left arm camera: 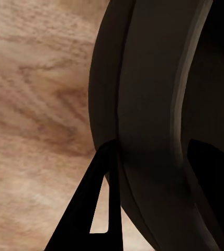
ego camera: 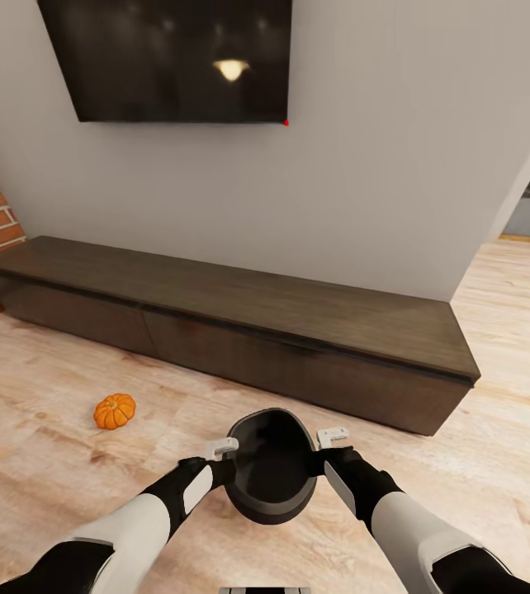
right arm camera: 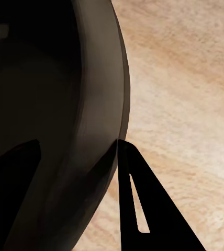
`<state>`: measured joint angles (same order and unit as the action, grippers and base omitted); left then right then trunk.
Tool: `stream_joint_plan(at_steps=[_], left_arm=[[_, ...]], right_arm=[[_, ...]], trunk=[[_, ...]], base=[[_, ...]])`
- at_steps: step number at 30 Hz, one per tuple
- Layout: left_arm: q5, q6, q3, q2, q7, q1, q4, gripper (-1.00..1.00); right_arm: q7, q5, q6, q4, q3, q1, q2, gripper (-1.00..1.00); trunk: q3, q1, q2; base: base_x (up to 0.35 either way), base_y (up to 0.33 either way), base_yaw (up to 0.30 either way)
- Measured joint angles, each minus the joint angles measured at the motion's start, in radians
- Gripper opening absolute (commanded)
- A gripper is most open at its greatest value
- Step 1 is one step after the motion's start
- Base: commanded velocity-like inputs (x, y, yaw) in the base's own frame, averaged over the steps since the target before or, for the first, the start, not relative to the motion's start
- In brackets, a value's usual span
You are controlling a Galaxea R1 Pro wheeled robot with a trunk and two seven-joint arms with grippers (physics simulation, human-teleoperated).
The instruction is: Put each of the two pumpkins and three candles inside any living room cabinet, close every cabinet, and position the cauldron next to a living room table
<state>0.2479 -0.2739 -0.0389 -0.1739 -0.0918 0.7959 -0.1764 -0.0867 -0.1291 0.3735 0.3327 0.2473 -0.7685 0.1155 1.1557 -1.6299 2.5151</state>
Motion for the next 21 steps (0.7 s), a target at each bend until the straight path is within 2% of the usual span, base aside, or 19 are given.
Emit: stream_joint_plan(at_steps=[21], left_arm=[[0.005,0.0,0.0,0.0,0.0,0.0,0.002,-1.0]], right_arm=[[0.002,0.007,0.008,0.003,-0.002,0.0,0.0,-1.0]], trunk=[[-0.081,0.009,-0.005]], base=[[0.0,0.0,0.0]])
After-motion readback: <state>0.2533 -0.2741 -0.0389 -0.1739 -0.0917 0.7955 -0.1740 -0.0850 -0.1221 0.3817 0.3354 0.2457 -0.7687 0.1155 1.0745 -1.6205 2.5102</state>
